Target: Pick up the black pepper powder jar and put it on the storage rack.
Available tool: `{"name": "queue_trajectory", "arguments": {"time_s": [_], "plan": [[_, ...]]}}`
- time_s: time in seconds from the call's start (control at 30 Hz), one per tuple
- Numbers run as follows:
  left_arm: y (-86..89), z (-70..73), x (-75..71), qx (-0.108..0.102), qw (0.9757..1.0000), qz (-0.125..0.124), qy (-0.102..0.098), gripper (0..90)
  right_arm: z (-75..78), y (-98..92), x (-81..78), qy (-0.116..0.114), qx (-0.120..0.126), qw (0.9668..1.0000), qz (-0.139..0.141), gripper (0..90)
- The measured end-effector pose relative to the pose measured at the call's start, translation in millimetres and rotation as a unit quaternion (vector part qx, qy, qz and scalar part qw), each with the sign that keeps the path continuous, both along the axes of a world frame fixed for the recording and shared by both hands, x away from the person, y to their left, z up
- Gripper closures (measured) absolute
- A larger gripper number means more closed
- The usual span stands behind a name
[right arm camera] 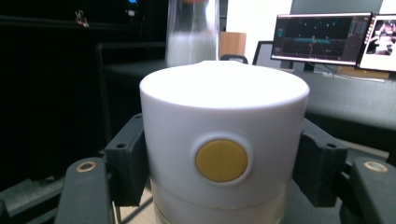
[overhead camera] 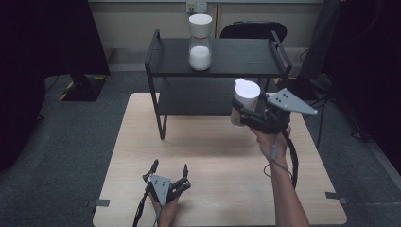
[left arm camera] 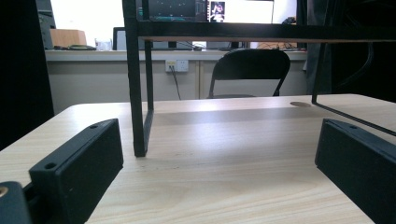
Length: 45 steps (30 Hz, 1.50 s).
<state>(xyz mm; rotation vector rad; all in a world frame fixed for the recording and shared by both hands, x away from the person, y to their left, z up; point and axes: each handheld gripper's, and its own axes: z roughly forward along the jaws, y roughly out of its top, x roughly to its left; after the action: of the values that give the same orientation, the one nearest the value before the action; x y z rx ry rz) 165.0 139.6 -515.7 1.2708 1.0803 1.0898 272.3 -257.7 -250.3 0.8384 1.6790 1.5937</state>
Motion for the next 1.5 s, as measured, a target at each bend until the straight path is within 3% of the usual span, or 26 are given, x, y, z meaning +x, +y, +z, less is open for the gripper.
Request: {"name": "queue_trajectory", "arguments": {"time_s": [0.23, 0.33, 0.57, 1.03, 1.5], "plan": [[-0.1, 0.0, 0.0, 0.0, 1.0, 0.0, 0.0, 0.4, 41.9, 3.1, 26.9, -0.003, 0.006, 0.9999, -0.009, 30.1], [-0.1, -0.2, -0.1, 0.0, 1.0, 0.0, -0.001, 0.4, 53.7, 6.2, 36.5, -0.005, 0.017, 0.9997, -0.018, 30.1], [-0.1, -0.1, -0.1, 0.0, 1.0, 0.0, 0.0, 0.5, 74.8, 24.9, 54.0, -0.011, 0.015, 0.9986, -0.05, 30.1], [0.5, -0.1, 0.1, 0.0, 1.0, -0.001, 0.0, 0.4, 80.9, 66.7, 86.5, -0.004, 0.023, 0.9903, -0.137, 30.1], [0.5, -0.1, 0.0, 0.0, 1.0, -0.001, 0.0, 0.4, 81.7, 81.2, 100.1, 0.007, 0.015, 0.9882, -0.152, 30.0]]}}
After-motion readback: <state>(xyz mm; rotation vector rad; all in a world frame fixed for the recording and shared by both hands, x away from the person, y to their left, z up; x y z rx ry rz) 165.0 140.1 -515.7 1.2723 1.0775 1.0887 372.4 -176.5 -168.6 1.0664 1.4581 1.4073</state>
